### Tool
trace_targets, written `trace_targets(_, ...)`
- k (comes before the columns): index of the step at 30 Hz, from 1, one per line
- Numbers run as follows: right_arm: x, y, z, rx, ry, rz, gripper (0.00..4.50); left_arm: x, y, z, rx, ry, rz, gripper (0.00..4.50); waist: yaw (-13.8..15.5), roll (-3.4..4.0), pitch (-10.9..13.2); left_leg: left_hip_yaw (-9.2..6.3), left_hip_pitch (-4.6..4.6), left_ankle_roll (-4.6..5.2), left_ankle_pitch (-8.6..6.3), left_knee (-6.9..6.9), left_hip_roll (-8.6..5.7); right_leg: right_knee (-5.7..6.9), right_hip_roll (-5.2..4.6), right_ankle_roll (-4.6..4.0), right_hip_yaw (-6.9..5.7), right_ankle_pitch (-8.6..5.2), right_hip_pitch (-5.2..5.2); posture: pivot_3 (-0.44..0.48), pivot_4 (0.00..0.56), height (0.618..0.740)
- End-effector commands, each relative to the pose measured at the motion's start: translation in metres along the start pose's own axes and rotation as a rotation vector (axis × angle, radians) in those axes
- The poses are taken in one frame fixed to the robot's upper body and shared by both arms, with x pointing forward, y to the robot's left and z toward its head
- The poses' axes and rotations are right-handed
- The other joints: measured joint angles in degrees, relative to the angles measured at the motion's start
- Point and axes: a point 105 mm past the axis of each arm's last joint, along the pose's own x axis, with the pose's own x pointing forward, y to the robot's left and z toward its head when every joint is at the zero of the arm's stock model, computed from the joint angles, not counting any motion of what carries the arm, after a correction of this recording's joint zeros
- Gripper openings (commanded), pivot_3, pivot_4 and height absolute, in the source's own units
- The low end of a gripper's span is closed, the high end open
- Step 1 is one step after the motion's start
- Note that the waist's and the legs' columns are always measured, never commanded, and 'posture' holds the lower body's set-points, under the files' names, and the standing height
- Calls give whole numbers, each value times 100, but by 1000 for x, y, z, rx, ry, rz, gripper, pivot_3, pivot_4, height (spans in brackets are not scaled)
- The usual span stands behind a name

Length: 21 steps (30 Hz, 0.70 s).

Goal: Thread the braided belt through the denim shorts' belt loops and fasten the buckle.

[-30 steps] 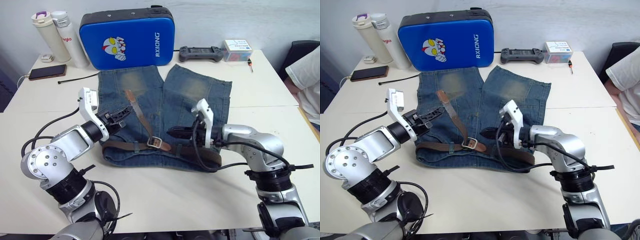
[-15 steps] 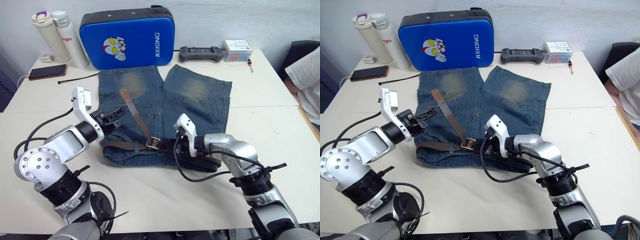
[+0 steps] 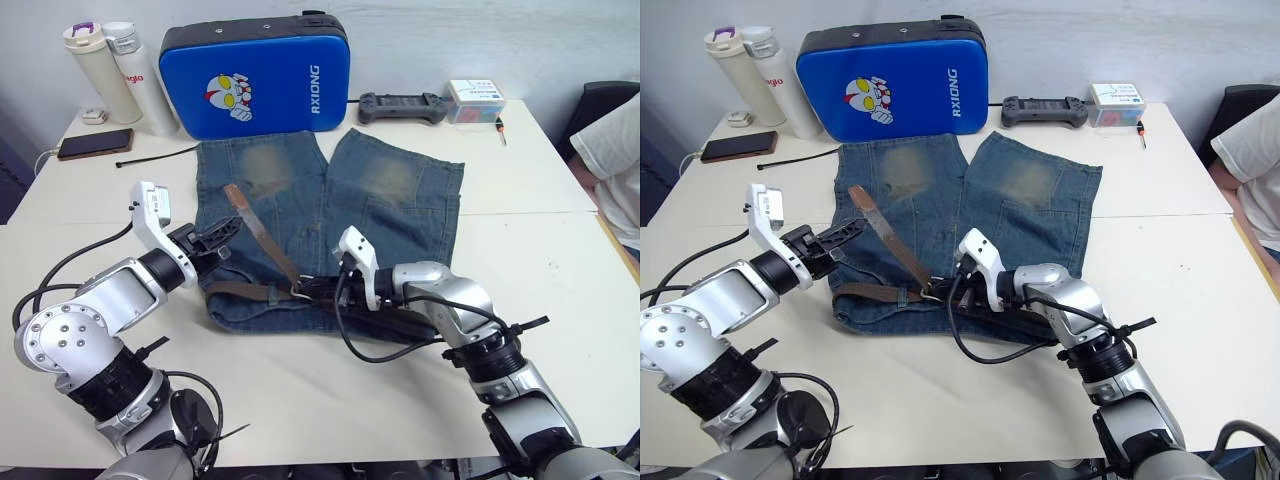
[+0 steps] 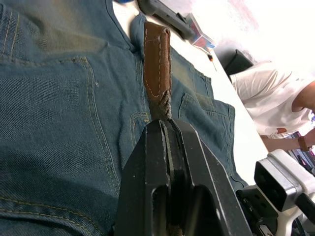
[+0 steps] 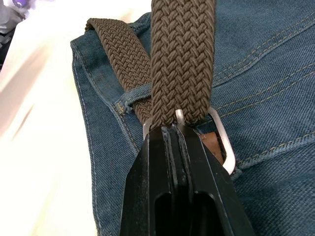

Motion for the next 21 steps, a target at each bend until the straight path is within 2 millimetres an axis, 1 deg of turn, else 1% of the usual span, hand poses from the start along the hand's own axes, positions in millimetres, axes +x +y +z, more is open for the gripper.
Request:
trace_targets(1,4,3,5,-22,-16,26,60,-10,-2,10,44,-44,5,0,-3,0,0,-1,0,0,0,0,0,0,0,0,0,0,0,0,150,740)
trace_targets(3,4,4,8,-19,-29,36,60,-11,-1,8,45,-41,10,0,-12,0,0,0,0,0,0,0,0,-1,0,0,0,0,0,0,150,740)
trace_targets(5,2,8,17,0,-66,71,60,-12,1,6,46,-34,18,0,-18,0,0,-1,0,0,0,0,0,0,0,0,0,0,0,0,150,740)
trace_targets(7,-3,19,33,33,-124,152,60,-13,2,4,44,-27,23,0,-26,0,0,-1,0,-1,0,-1,0,0,0,0,0,0,0,0,150,740)
trace_targets(9,-8,27,45,41,-156,195,60,-13,3,2,43,-20,25,0,-24,0,0,-3,-1,0,0,-1,0,-2,-1,0,-2,0,0,0,150,740)
trace_targets(13,-10,25,56,49,-184,183,60,-13,4,0,43,-14,31,0,-27,0,0,-6,0,-1,-1,-2,0,-2,-1,0,-2,0,1,0,150,740)
trace_targets(15,-8,23,58,37,-175,169,60,-13,4,2,42,-19,27,0,-25,0,0,-6,0,-1,-1,-2,0,-3,-1,0,-2,0,1,0,150,740)
trace_targets(17,-5,20,54,16,-148,149,60,-13,2,3,50,-22,21,0,-23,0,0,-6,-1,-1,-2,-3,0,-5,-1,0,-2,0,1,0,150,740)
trace_targets(21,3,9,37,-10,-80,86,60,-16,5,5,66,-17,45,0,-49,0,0,-4,-1,-1,-2,-6,0,-6,-1,0,-2,0,0,0,150,740)
